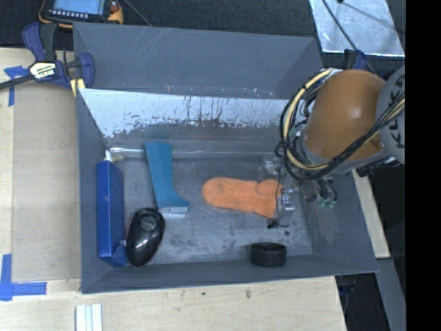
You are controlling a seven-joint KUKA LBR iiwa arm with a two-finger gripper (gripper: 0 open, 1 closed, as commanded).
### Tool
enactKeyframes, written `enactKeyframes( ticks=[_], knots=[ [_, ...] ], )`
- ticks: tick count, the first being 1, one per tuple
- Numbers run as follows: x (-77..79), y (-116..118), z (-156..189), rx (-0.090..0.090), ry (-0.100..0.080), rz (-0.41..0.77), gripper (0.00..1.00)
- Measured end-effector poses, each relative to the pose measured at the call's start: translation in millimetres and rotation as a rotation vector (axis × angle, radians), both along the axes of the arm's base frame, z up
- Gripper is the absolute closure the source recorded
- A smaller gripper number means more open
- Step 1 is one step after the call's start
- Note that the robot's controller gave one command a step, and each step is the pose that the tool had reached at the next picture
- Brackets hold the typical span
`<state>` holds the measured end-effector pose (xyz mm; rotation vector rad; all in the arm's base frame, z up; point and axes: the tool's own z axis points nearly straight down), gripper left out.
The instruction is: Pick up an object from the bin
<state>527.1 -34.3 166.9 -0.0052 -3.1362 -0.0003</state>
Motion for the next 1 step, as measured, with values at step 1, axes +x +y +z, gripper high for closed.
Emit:
enactKeyframes(
  ticks=[1],
  knots=[
    [1.9,0.0,4.4,-0.001,-0.008,0.001,0.00]
  ],
)
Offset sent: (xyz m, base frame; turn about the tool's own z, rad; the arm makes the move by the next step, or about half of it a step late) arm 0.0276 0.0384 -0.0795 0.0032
